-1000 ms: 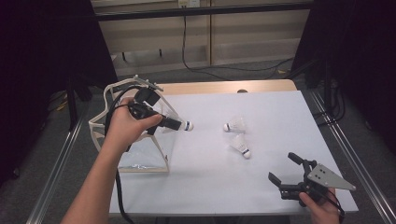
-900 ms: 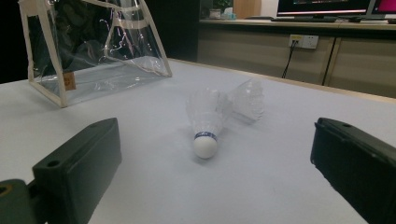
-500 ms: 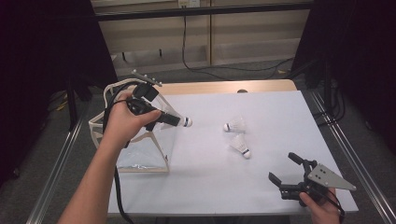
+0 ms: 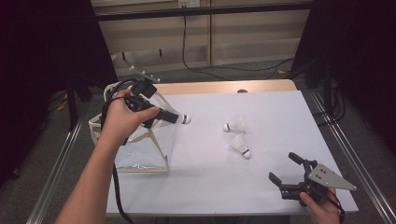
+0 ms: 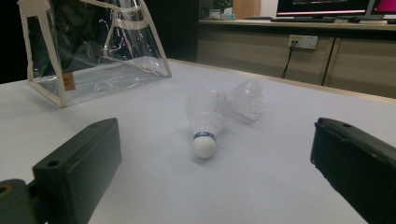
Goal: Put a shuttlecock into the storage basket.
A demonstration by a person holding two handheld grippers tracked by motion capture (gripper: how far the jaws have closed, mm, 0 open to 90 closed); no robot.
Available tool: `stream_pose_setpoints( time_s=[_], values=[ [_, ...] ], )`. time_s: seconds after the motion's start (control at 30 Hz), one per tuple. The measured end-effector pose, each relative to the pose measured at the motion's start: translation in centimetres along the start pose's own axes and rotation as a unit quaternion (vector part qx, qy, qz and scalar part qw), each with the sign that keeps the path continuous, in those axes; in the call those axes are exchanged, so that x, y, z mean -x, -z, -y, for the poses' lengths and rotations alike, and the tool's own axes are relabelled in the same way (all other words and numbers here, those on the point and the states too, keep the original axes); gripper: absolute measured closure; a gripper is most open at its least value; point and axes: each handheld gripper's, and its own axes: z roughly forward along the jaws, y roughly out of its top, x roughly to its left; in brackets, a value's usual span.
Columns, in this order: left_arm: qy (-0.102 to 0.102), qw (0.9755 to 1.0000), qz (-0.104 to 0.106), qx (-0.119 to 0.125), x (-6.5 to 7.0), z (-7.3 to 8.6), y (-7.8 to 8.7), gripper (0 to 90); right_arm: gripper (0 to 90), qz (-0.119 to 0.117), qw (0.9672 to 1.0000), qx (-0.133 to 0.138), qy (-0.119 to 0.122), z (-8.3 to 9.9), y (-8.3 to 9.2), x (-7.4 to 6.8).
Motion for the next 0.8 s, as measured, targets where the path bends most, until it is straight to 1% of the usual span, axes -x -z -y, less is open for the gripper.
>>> stream_pose_setpoints(
  time_s=[0.03,0.07,0.1,0.17,0.2,0.23,0.33,0.5,0.53,0.6,0.67,0.7,0.73,0.77,0.8],
  values=[
    [-0.003,1.0000,0.001,-0.003,0.0,-0.1,0.1,89.3,1.6,0.000,1.0000,0.000,0.000,0.0,0.0,0.0],
    [0.001,1.0000,0.000,0.000,0.0,-0.1,0.0,89.4,1.6,-0.001,1.0000,-0.001,0.002,0.0,0.0,0.0],
    [-0.003,1.0000,-0.003,-0.005,0.0,-0.1,0.1,89.4,1.6,-0.001,1.0000,-0.001,0.002,0.0,0.0,0.0],
    [0.000,1.0000,-0.001,-0.001,0.0,-0.2,0.1,89.4,1.6,-0.001,1.0000,-0.001,0.002,0.0,0.0,0.0],
    [-0.005,1.0000,-0.002,-0.005,-0.1,-0.3,0.2,89.4,1.6,-0.001,1.0000,-0.001,0.001,0.0,0.0,0.0],
    [-0.001,1.0000,-0.002,-0.002,0.0,-0.3,0.2,89.4,1.6,-0.001,1.0000,0.000,0.000,0.0,0.0,0.0],
    [-0.005,1.0000,-0.001,-0.005,0.1,-0.4,0.4,89.4,1.6,0.000,1.0000,0.000,0.001,0.0,0.0,0.0],
    [-0.001,1.0000,-0.001,-0.002,0.3,-0.6,0.5,89.4,1.6,-0.001,1.0000,-0.001,0.002,0.0,0.0,0.0],
    [0.005,1.0000,-0.002,0.001,0.3,-0.7,0.5,89.4,1.6,-0.001,1.0000,-0.001,0.003,0.0,0.0,0.0],
    [0.000,1.0000,-0.003,0.000,0.3,-0.8,0.7,89.4,1.6,-0.001,1.0000,-0.001,0.003,0.0,0.0,0.0],
    [0.003,1.0000,-0.002,0.005,0.4,-0.9,0.8,89.4,1.6,-0.001,1.0000,0.000,0.001,0.0,0.0,0.0],
    [-0.002,1.0000,0.000,0.002,0.4,-1.0,0.9,89.4,1.6,0.000,1.0000,0.000,0.000,0.0,0.0,0.0],
    [0.001,1.0000,-0.004,0.006,0.5,-1.0,1.0,89.4,1.6,0.000,1.0000,0.001,0.000,0.0,0.0,0.0],
    [0.000,1.0000,-0.007,0.004,0.6,-1.1,1.0,89.4,1.6,0.000,1.0000,0.000,0.000,0.0,0.0,0.0],
    [-0.004,1.0000,-0.007,0.001,0.6,-1.1,1.1,89.4,1.6,0.000,1.0000,0.000,0.000,0.0,0.0,0.0]
  ],
)
